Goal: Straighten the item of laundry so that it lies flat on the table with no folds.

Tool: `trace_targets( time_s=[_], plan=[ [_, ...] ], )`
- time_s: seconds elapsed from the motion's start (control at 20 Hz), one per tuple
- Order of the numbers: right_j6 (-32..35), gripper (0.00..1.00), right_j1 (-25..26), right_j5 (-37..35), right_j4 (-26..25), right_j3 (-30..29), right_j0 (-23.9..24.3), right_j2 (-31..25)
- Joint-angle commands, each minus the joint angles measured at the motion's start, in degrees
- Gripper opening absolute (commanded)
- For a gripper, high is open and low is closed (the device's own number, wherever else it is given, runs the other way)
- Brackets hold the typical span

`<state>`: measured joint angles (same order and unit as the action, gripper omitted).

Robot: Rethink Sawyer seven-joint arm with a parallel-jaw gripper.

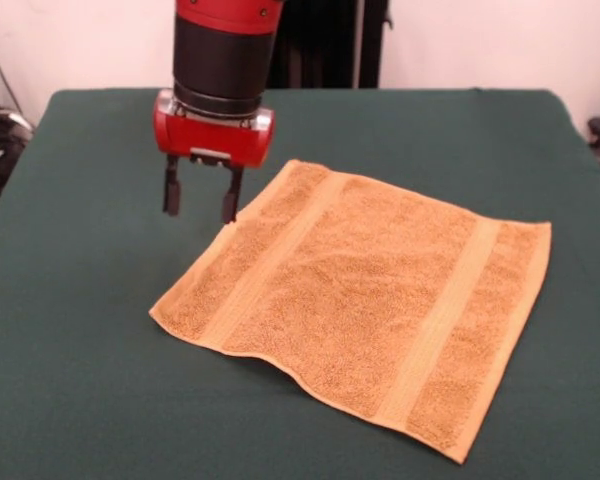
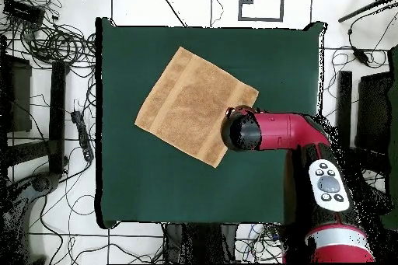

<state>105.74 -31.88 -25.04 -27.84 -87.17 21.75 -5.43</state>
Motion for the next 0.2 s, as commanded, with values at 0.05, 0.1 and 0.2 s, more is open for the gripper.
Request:
trace_targets(
  time_s=[0.05, 0.1, 0.2],
  plan=[
    [0.22, 1.0, 2.4, -2.39, 2.93, -6.8, 0.74, -8.04],
    [-1.26, 1.0, 2.59, -3.25, 2.83, -7.01, 1.32, -8.96],
    [-3.6, 1.0, 2.99, -3.78, 1.68, -6.81, 1.55, -9.95]
  ],
)
